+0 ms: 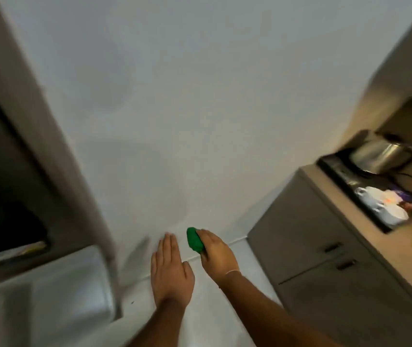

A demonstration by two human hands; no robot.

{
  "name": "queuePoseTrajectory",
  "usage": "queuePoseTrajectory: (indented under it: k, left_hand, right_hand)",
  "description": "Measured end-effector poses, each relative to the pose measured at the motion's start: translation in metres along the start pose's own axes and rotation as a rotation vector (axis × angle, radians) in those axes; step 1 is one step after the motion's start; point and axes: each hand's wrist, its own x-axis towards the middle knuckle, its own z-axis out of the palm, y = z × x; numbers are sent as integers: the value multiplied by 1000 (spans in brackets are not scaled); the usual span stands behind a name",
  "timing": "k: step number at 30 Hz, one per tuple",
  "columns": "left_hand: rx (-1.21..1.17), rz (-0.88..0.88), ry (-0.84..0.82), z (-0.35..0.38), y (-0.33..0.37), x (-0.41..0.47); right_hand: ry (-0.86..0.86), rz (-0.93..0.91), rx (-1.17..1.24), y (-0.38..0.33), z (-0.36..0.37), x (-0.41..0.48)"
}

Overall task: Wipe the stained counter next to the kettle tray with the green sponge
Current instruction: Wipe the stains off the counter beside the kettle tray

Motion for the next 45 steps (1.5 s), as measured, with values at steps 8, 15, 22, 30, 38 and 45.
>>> queuePoseTrajectory:
  k: [8,15,22,30,38,45]
  left_hand:
    - [55,644,-249,84,214,10]
    - [157,965,-408,143,350,-18]
    - [305,1049,-535,206,443,-21]
    - [342,1112,-625,261,521,-16]
    - [317,1312,-779,314,581,-2]
    - [386,1283,-841,335,607,15]
  right_hand:
    - [472,656,224,170,-145,-100]
    - [713,922,288,302,-217,-187]
    - [945,1155,466,454,-260,-264]
    - [492,1087,122,550,-252,-280]
    - [458,1107,-60,574,-210,-303]
    - [555,1416,84,617,-278,-273]
